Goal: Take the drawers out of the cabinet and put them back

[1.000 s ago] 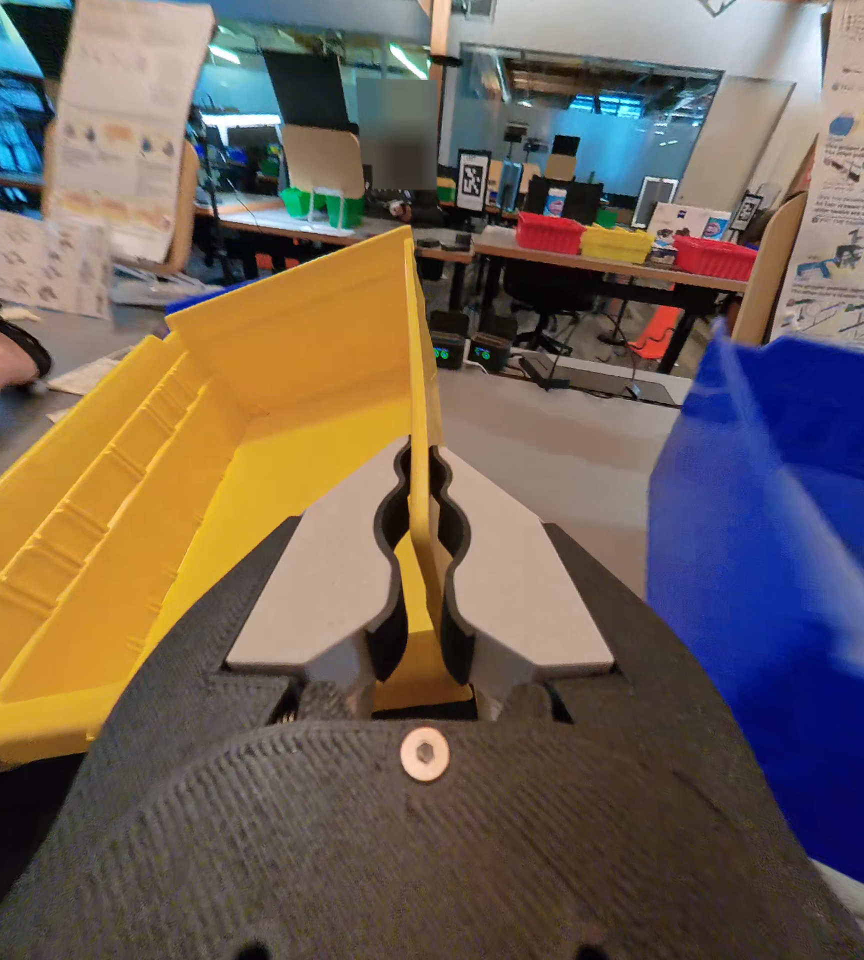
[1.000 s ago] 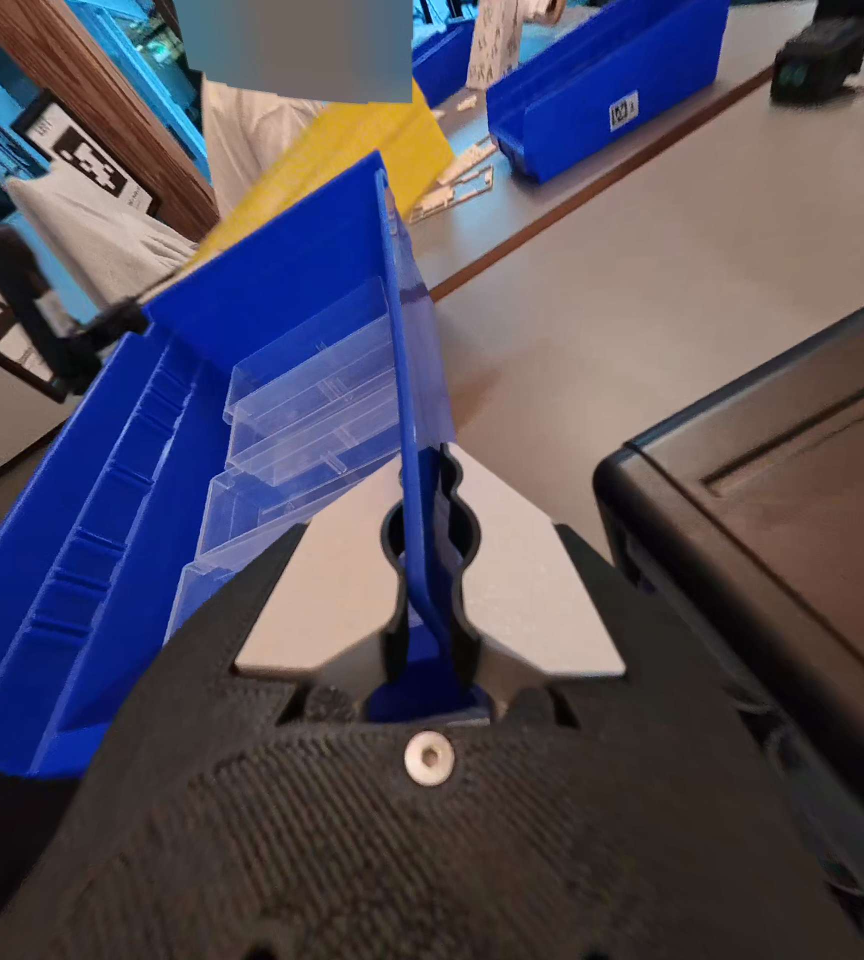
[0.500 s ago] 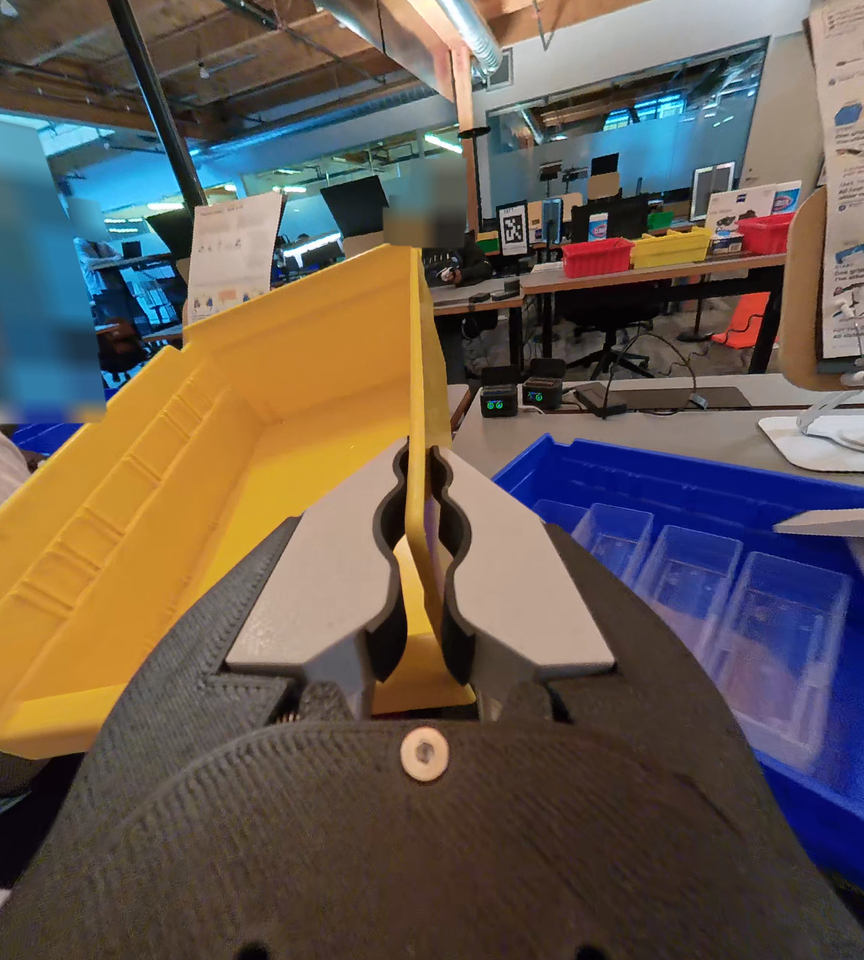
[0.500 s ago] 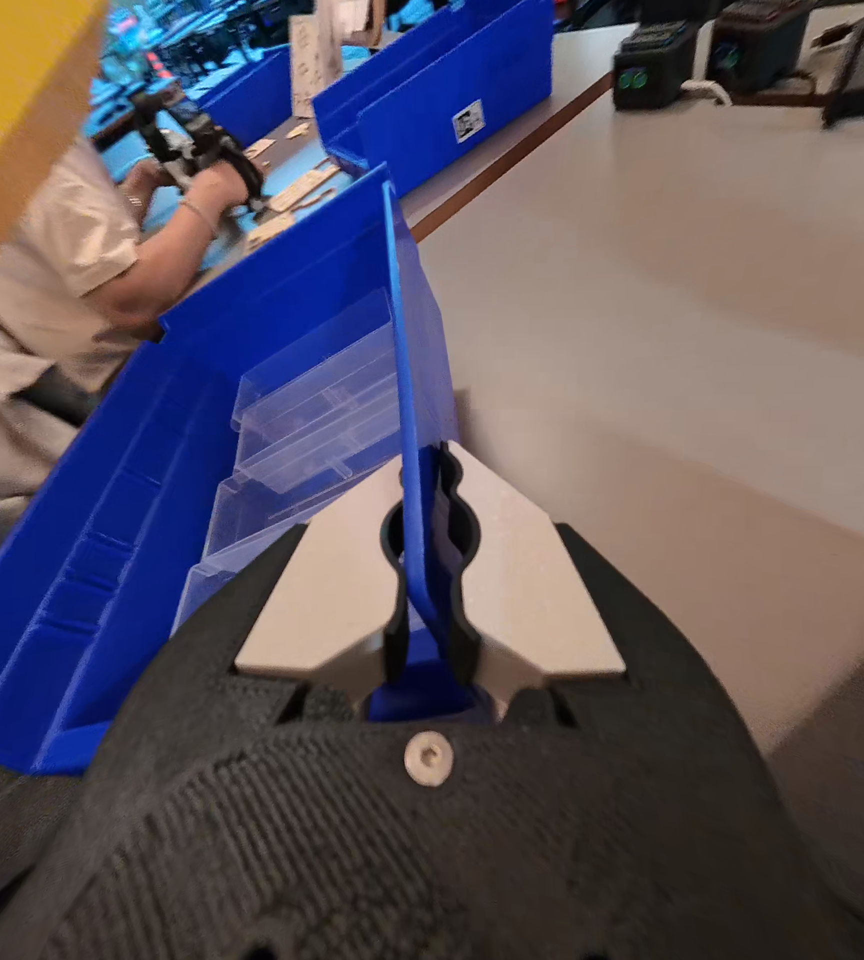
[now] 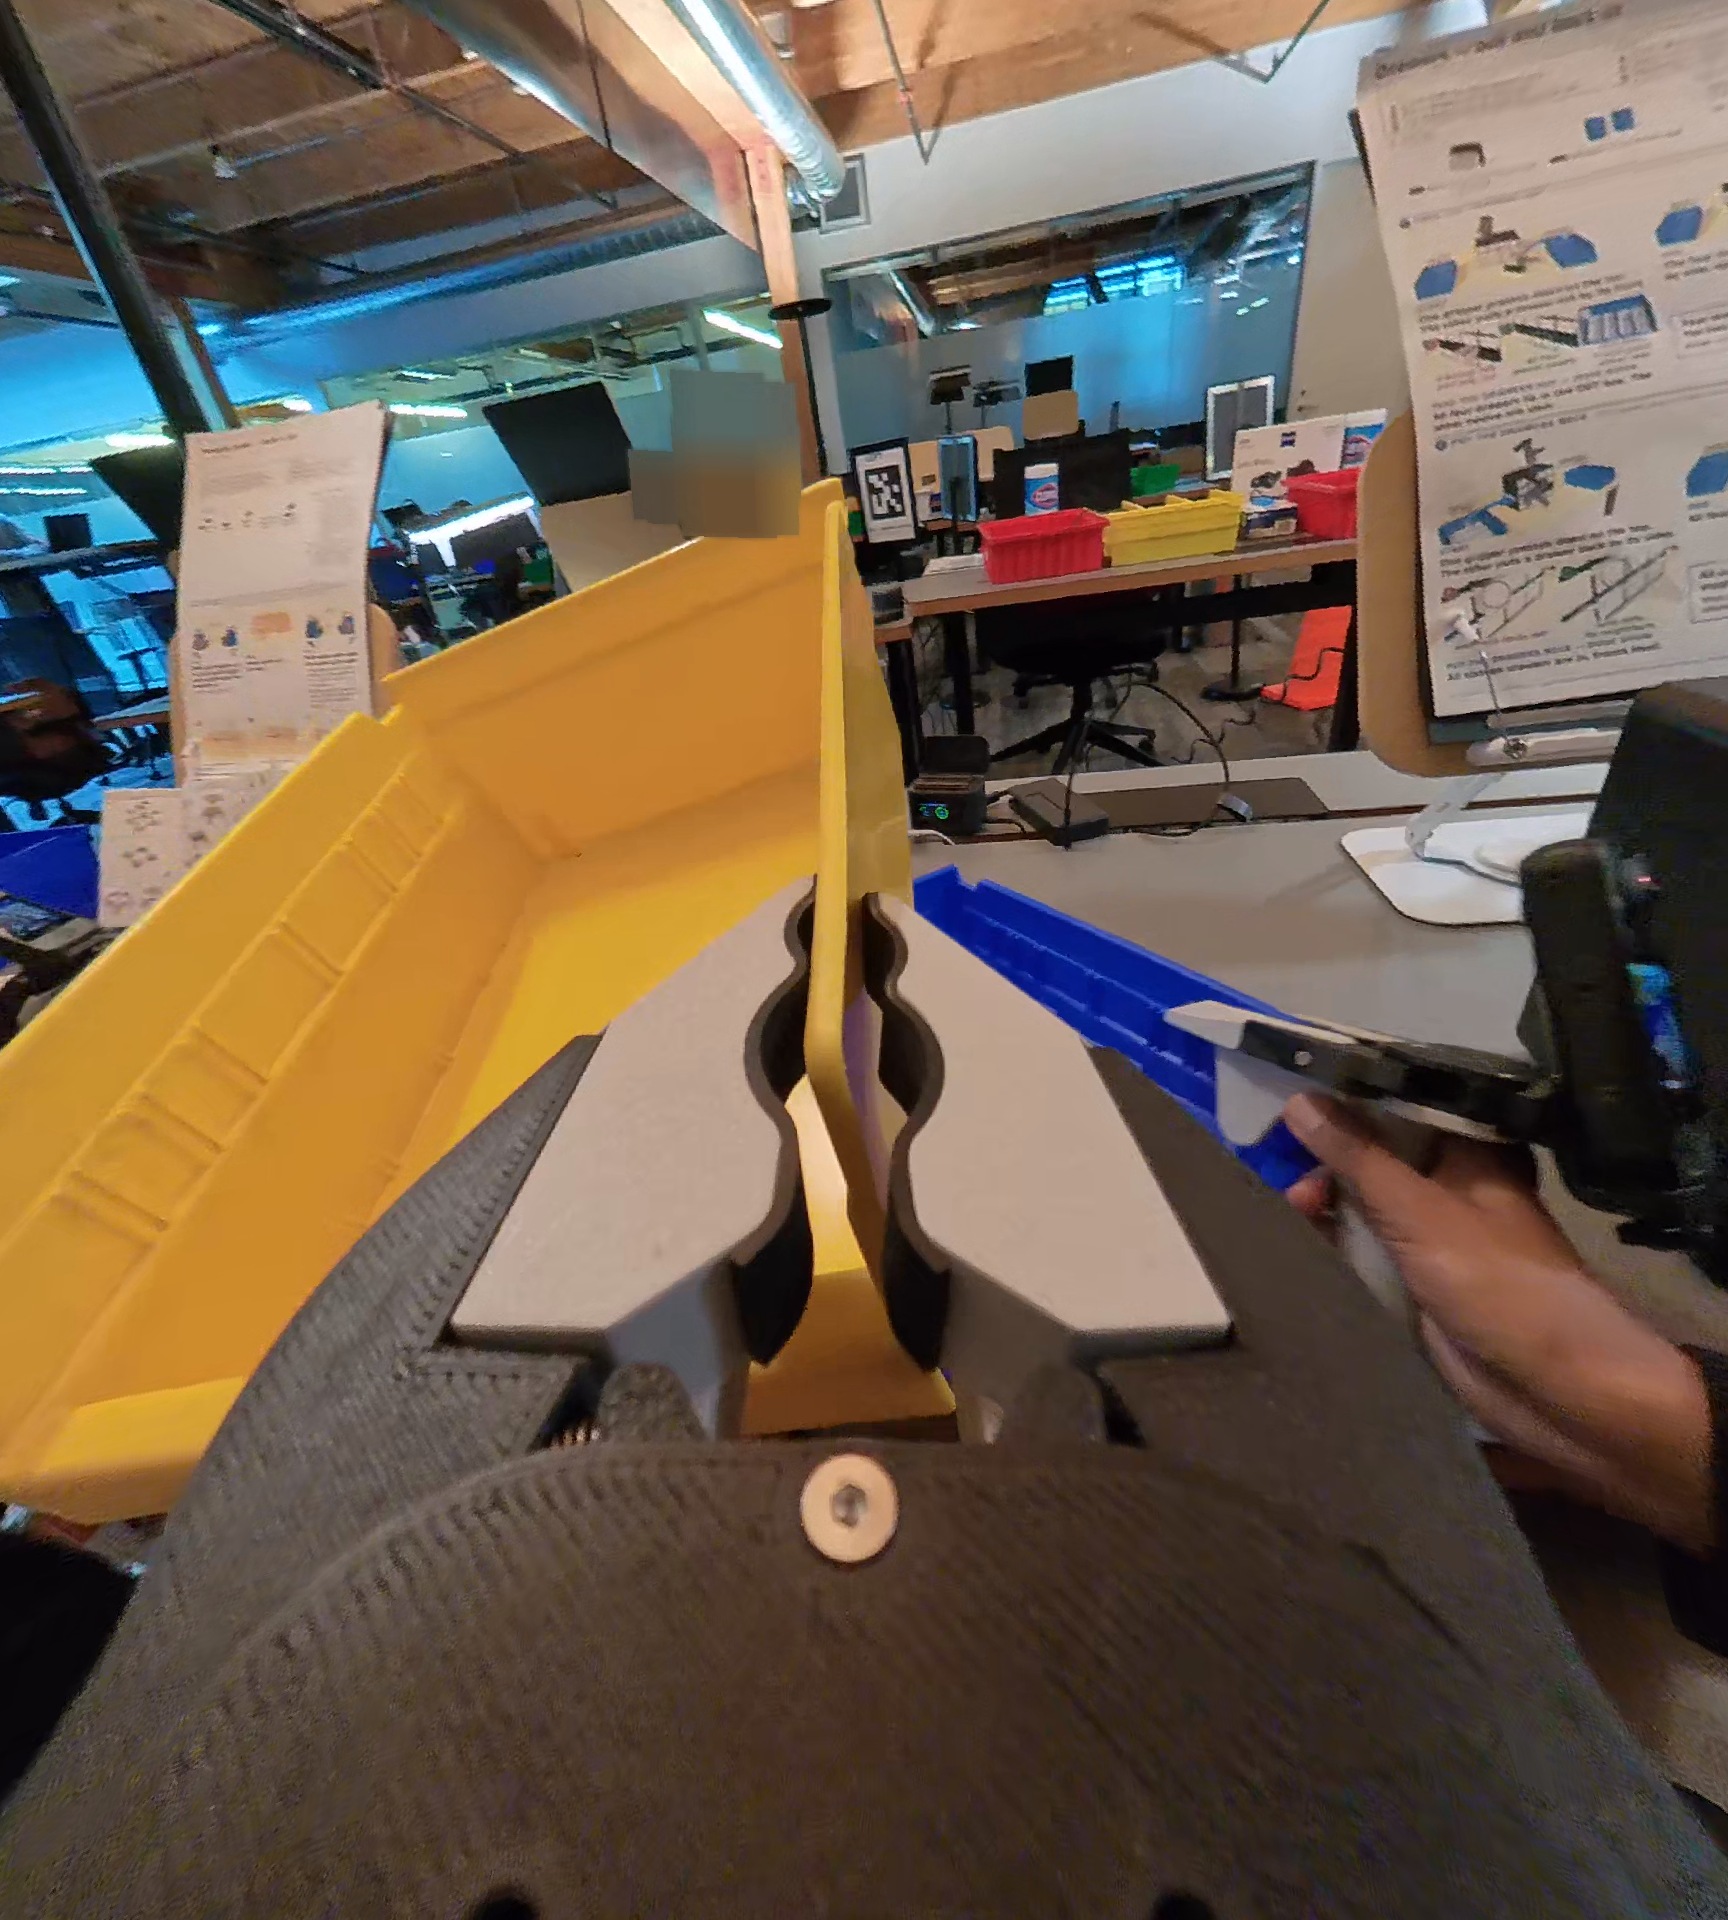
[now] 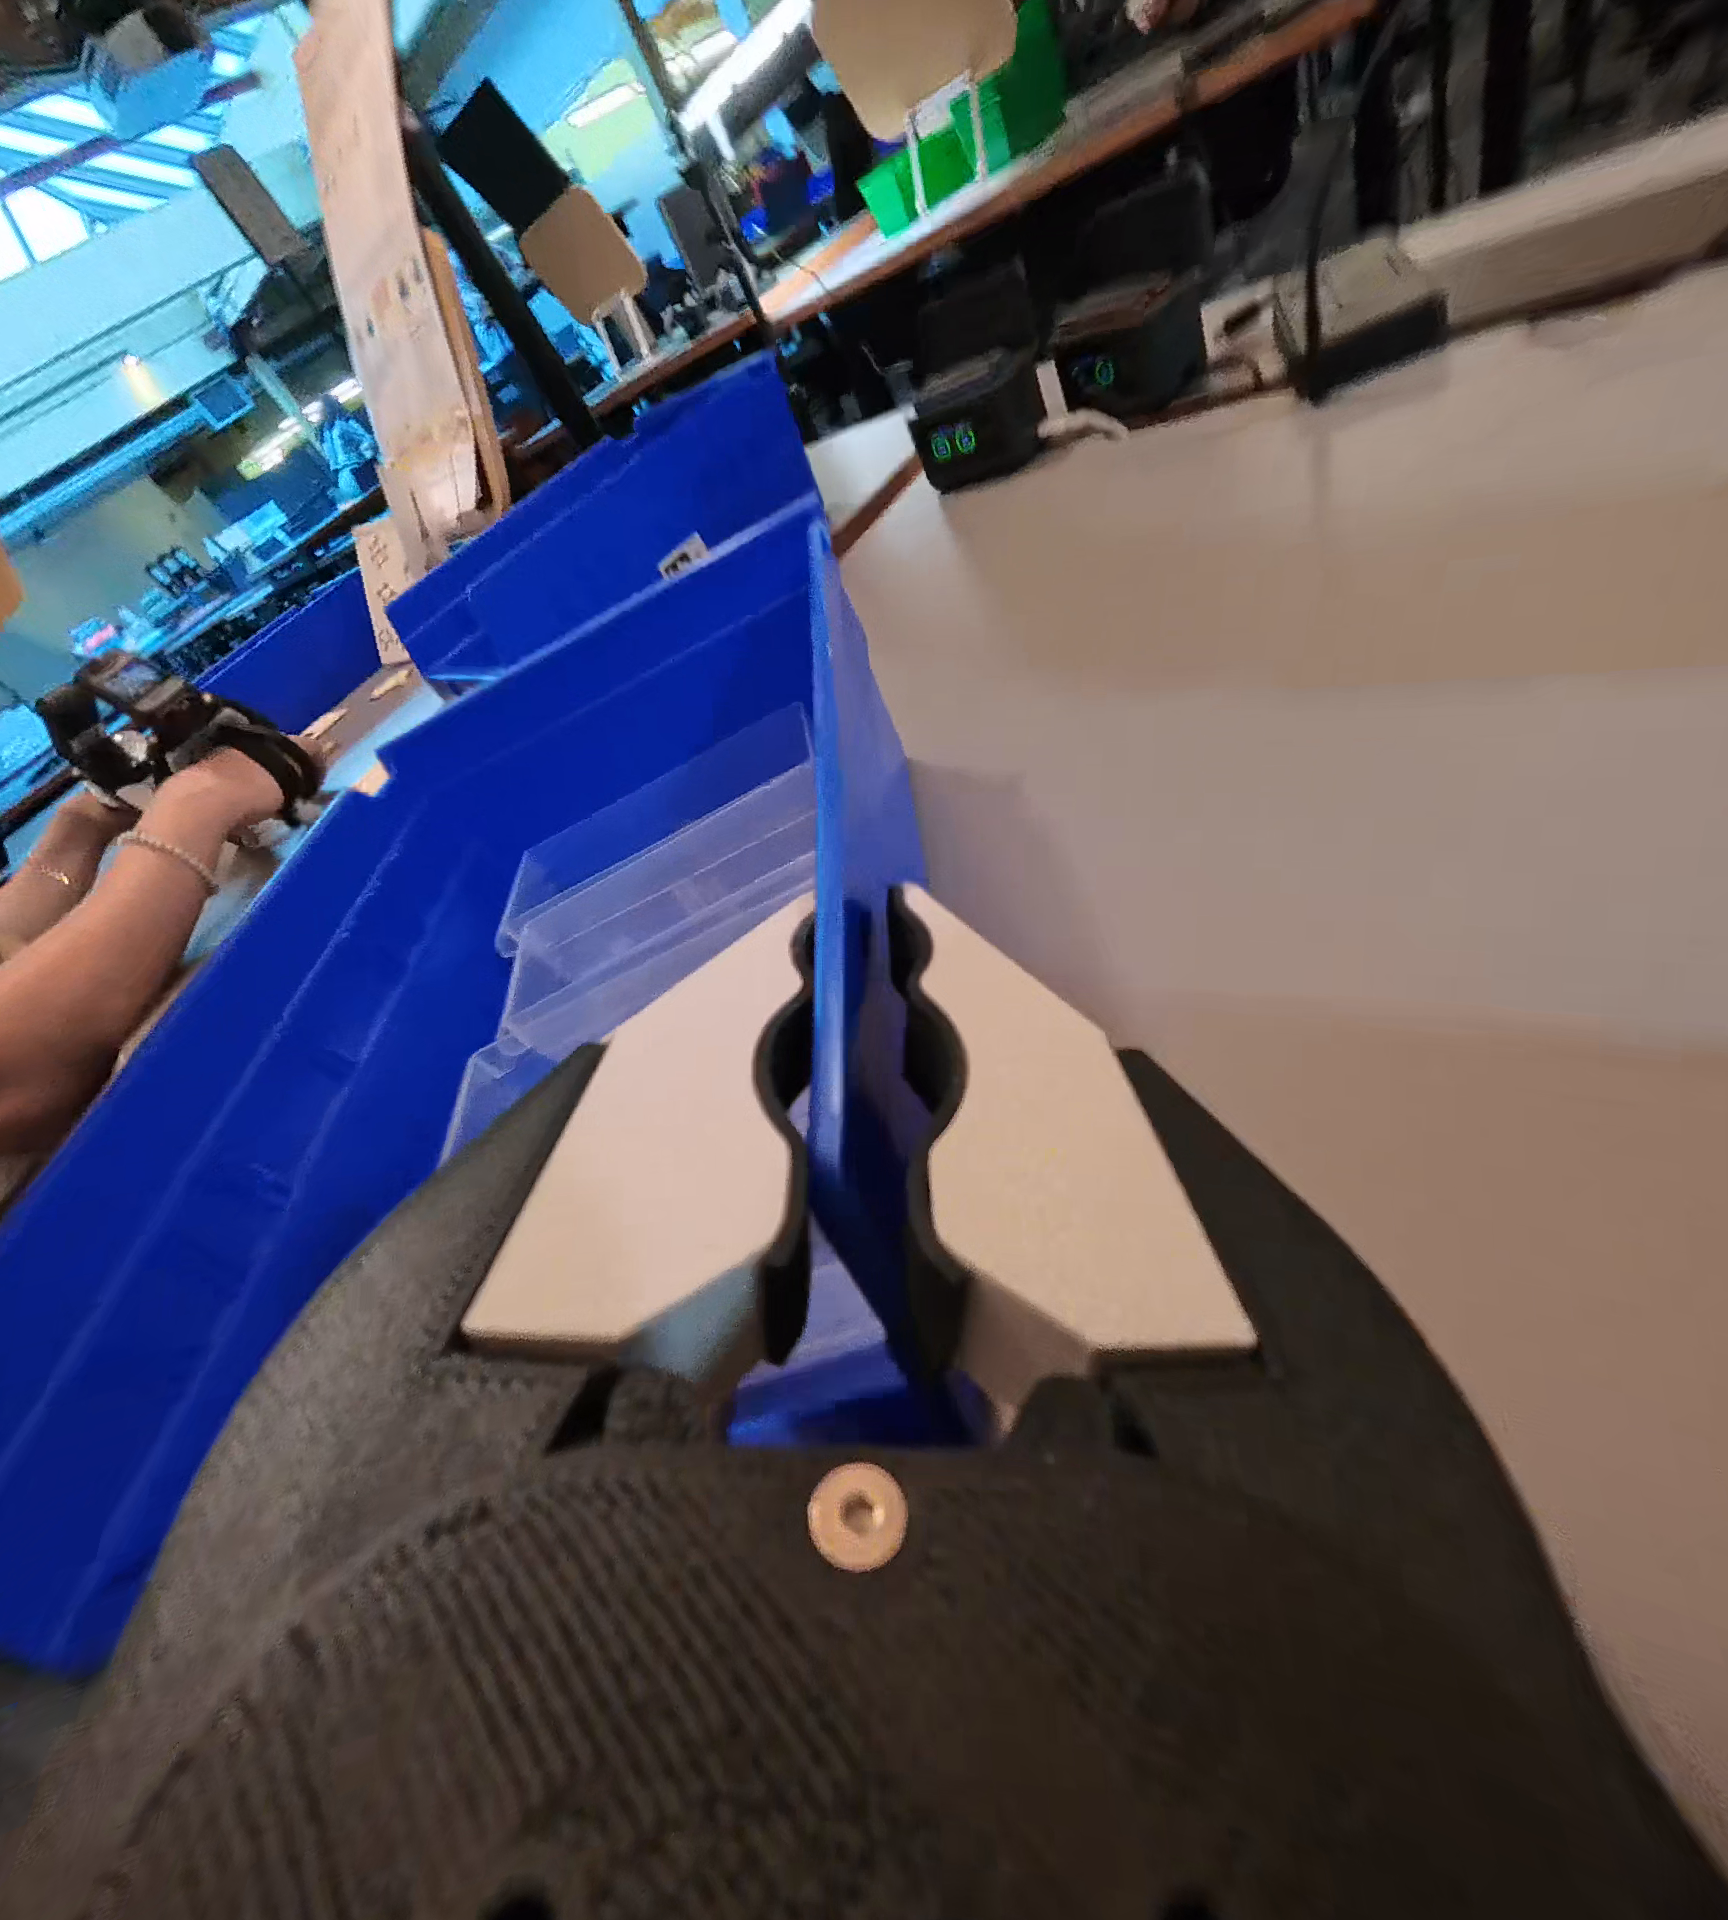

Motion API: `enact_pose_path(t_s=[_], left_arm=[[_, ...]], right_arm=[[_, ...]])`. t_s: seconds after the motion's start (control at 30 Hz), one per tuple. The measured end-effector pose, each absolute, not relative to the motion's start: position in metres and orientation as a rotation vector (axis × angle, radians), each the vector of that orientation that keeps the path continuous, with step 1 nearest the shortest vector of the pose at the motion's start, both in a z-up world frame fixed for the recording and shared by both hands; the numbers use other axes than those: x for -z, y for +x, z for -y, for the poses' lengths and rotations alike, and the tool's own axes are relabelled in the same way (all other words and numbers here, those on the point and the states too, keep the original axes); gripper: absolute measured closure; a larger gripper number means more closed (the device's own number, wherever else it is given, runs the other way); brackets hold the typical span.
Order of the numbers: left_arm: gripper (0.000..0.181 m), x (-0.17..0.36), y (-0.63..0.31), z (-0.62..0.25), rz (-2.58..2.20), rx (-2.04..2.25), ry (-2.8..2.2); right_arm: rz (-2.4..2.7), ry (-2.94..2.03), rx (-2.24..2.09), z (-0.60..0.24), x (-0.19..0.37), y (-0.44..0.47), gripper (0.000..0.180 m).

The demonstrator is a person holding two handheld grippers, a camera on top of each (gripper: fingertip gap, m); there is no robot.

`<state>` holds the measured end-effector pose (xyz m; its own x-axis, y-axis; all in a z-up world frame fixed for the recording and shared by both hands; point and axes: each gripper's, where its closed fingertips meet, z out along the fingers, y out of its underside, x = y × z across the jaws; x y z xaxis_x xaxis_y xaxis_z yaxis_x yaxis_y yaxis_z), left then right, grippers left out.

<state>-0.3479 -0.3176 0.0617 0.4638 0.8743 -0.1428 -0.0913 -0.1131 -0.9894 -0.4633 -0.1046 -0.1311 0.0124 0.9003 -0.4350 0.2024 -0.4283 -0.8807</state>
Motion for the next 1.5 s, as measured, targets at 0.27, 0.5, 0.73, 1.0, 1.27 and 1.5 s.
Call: enact_pose_path(t_s=[0.27, 0.5, 0.73, 1.0, 1.27, 1.5], left_arm=[[0.179, -0.059, -0.339, 0.304, 0.697, -0.885, -1.438], [0.179, -0.057, -0.341, 0.304, 0.701, -0.943, -1.445], [0.179, -0.070, -0.330, 0.305, 0.671, -1.018, -1.427], [0.180, -0.072, -0.324, 0.297, 0.645, -0.990, -1.412], [0.181, -0.076, -0.315, 0.289, 0.612, -0.979, -1.418], [0.180, -0.085, -0.302, 0.275, 0.510, -0.989, -1.414]], right_arm=[[1.544, -1.447, -1.477, 0.177, 0.146, -0.417, 0.120], [1.678, -1.542, -1.533, 0.166, 0.160, -0.415, 0.155], [1.247, -1.794, -1.560, 0.104, 0.158, -0.448, 0.174], [1.034, -1.798, -1.393, 0.094, 0.153, -0.446, 0.169], [1.386, -1.810, -1.448, 0.185, 0.174, -0.444, 0.133], [1.603, -1.411, -1.572, 0.188, 0.109, -0.376, 0.102]])
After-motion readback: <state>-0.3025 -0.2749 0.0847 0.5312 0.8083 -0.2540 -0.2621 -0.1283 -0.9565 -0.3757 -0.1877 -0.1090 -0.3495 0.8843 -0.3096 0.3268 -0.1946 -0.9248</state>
